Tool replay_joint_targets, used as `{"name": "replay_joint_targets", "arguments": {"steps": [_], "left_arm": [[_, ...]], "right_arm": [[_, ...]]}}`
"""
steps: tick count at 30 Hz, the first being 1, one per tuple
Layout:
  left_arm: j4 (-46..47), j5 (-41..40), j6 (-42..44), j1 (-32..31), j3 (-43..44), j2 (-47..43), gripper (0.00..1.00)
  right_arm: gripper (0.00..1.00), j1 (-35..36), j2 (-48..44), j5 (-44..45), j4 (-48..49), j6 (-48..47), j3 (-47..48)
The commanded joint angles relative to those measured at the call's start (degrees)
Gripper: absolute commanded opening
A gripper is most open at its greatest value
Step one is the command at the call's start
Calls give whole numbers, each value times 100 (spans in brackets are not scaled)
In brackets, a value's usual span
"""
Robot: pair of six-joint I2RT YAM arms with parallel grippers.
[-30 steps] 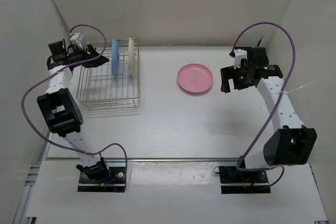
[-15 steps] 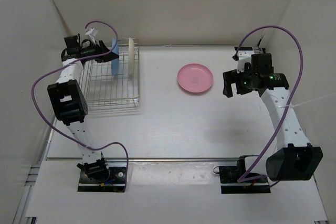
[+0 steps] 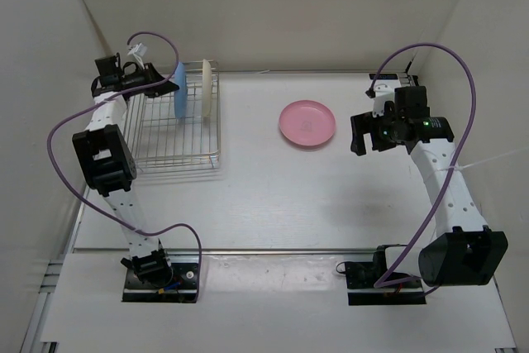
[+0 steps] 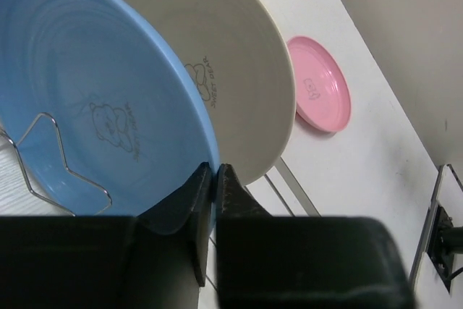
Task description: Unload the plates from the dish rack
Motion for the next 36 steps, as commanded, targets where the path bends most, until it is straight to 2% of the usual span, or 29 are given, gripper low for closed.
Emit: {"name": "replay_joint_targets", "arguments": {"steps": [1,2,10,15,18,21,25,27,28,29,30,31,32,33,34,35,36], "left_arm": [[92,166,-19,105,72,-240,14],[92,166,-19,106,72,-240,11],[224,280,-291,106,72,-240,11],[40,403,-301,106,125,-775,11],[-574,403,32,167,519,-1145,11],[-1654,490,604,246,1205,-1364,11],[-2613,763,1113,361,1540,-1891,11],[-3217,834,1893,300,1592,-2374,11],[-3656,660,2306,177,1654,-2567,11],[-4444,162,2753,20,1654,-2769,11],[-4704,-217,3611,-495,1219,-3267,11],[-4707,-708,3802,-831,850,-3568,11],[-4550,-1783,3917,-1191,428,-3858,11],[-4548,-2264,4188,-1978,-281,-4340,11],[-4548,-3199,4269,-2386,-566,-4519,11],[-4548,-3696,4357,-2817,-804,-4668,11],[-4679,-4162,4418,-3656,-981,-4844,11]], "right_arm": [[100,-14,-81,24,152,80,-73],[100,-14,-81,24,152,80,-73],[100,-14,-187,86,152,80,-125],[100,-14,-187,86,204,80,-125],[100,-14,-134,33,204,80,-65],[100,-14,-134,33,204,80,-2],[100,-14,-134,33,152,80,50],[100,-14,-134,94,152,133,103],[100,-14,-134,94,99,133,190],[100,-14,-134,42,99,194,374],[100,-14,-134,-10,-40,195,497],[100,-14,-134,-72,-94,247,629],[100,-14,-134,-247,-147,247,926],[100,-14,-65,-309,-278,247,1086],[100,-14,-64,-371,-340,247,1244],[100,-14,-12,-371,-393,247,1533],[100,-14,50,-432,-446,247,1657]]}}
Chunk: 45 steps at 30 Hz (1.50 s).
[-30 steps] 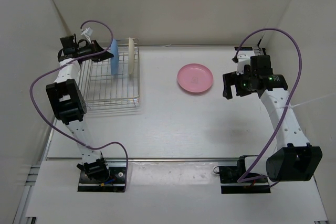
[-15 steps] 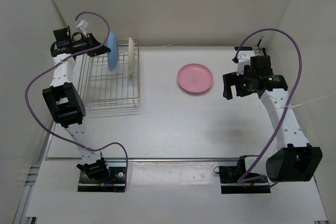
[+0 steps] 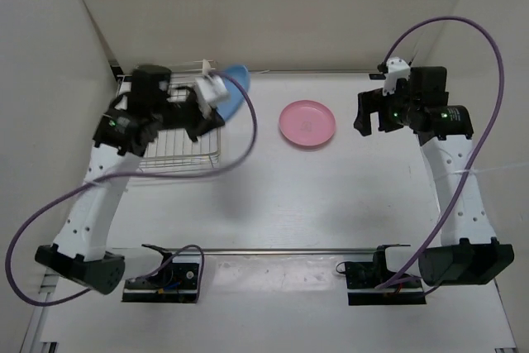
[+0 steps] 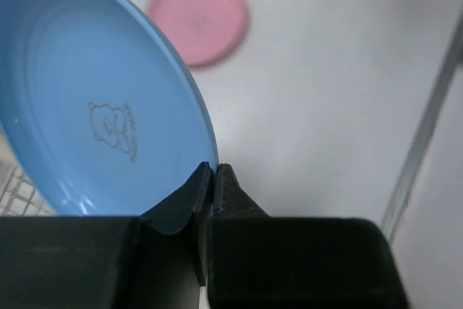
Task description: Unload the plates from the dish rack
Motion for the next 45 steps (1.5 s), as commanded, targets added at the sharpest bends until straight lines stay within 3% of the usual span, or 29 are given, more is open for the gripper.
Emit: {"name": "replay_joint_targets", "arguments": {"steps": [1,3,5,6,9,12,16,22,32,36,39,40,43,44,45], "left_arm": [[-848,-2948,1035,-1501,-852,-297,11],[-1033,-3796,1132,-2666,-1178,-358,11],[-1305,-5026,1133,-3479,-1355,-420,11],[-1376,-5709,1203,-4187,-1408,-420,11],[-1586,-6713,1387,-5245,-1400,-176,11],[-1492,-7383,1755,-5880,-1347,-43,11],[-1000,-7632,2354,-6715,-1190,246,11],[-560,-7571,2416,-7208,-793,774,11],[-348,-7333,2469,-7262,-135,1354,11],[-216,-7333,2522,-7323,111,1469,11],[-216,-7333,2522,-7376,174,1531,11],[-216,-7333,2522,-7376,174,1531,11],[-77,-7403,2469,-7376,-63,1531,11],[-76,-7404,2469,-7376,-186,1470,11],[11,-7473,2469,-7376,-239,1469,11]], "right_arm": [[100,-14,39,-291,-225,18,720],[100,47,188,-483,-444,-183,1176],[100,108,250,-729,-753,-307,1537],[100,187,303,-782,-840,-403,1635],[100,442,443,-862,-1079,-632,1855],[100,758,514,-924,-1280,-895,1856],[99,1084,567,-924,-1228,-897,1856],[97,1277,567,-1108,-1035,-844,1856],[95,1383,383,-1161,-534,-844,1039],[89,1383,382,-1039,-296,-791,696],[68,1383,435,-976,-244,-791,643],[46,1383,496,-976,-296,-791,712],[8,1383,496,-1029,-349,-791,774],[0,1383,496,-1029,-349,-730,827],[0,1383,496,-1029,-349,-730,827]]}}
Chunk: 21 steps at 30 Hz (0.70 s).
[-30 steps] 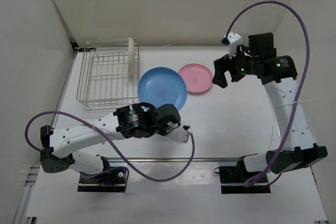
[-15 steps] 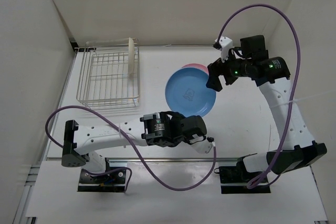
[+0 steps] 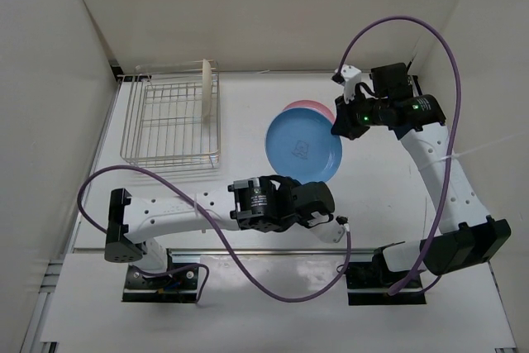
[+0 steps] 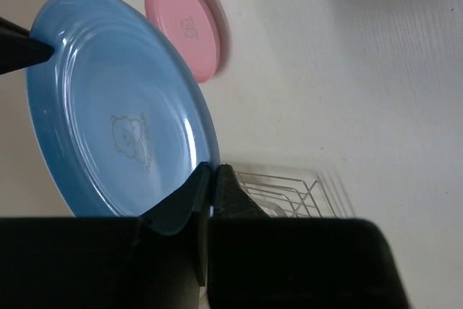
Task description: Unload the plates from the dish rack
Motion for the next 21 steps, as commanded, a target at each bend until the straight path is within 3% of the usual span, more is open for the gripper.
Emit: {"name": "replay_joint_targets", "arguments": {"steps": [1,5,7,8,11,12,14,16,21], "left_arm": [[600,-292,167,-52,-38,-168,11],[802,-432,168,150,-241,-221,11],[925,-494,168,307,-311,-291,18],[1021,-494,168,361,-311,-352,35],[1093,-546,168,502,-311,-352,58],[1093,-547,168,571,-311,-352,75],[1093,-599,168,633,-311,-352,76],[1093,-599,115,634,-311,-352,100],[760,-652,-51,870,399,-405,100]], "right_arm": [[0,65,-50,-30,62,-80,156],[0,65,-50,171,62,-19,156],[0,65,-50,172,114,34,156],[0,65,-50,172,115,34,156],[0,65,-50,277,237,156,156],[0,65,20,338,238,209,156],[0,65,73,453,360,279,156],[0,65,257,541,448,333,95],[0,-145,1046,918,843,596,331]]}}
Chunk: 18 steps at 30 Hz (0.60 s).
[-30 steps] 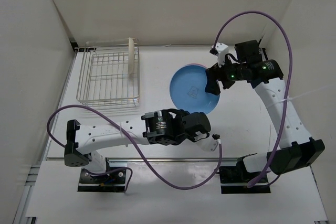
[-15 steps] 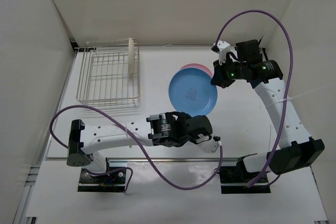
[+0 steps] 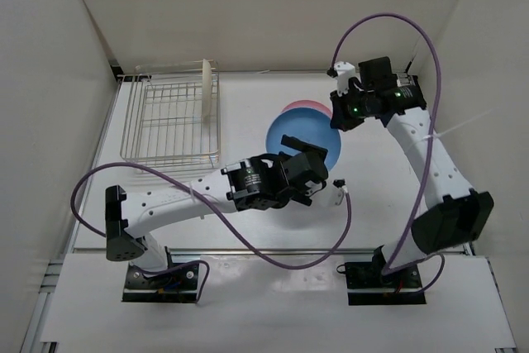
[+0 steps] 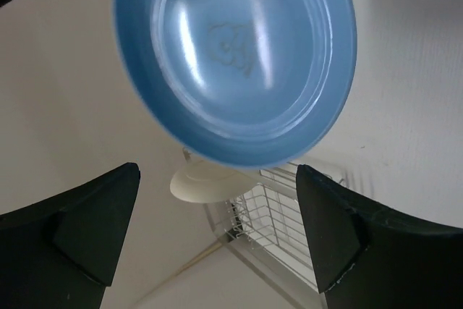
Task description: Unload the plates from the dish rack
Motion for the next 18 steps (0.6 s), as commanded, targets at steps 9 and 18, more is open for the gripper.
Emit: {"name": "replay_joint_targets", "arguments": {"steps": [9,18], "left_arm": [[-555,228,-1336,3033,2151,-819,100],[-434,2433,-2444,5691,581,-2164,100]], "right_arm": [[0,-666,2602,482,951,1101,2014],[0,-921,3923,528,1066,1145,3061]]}}
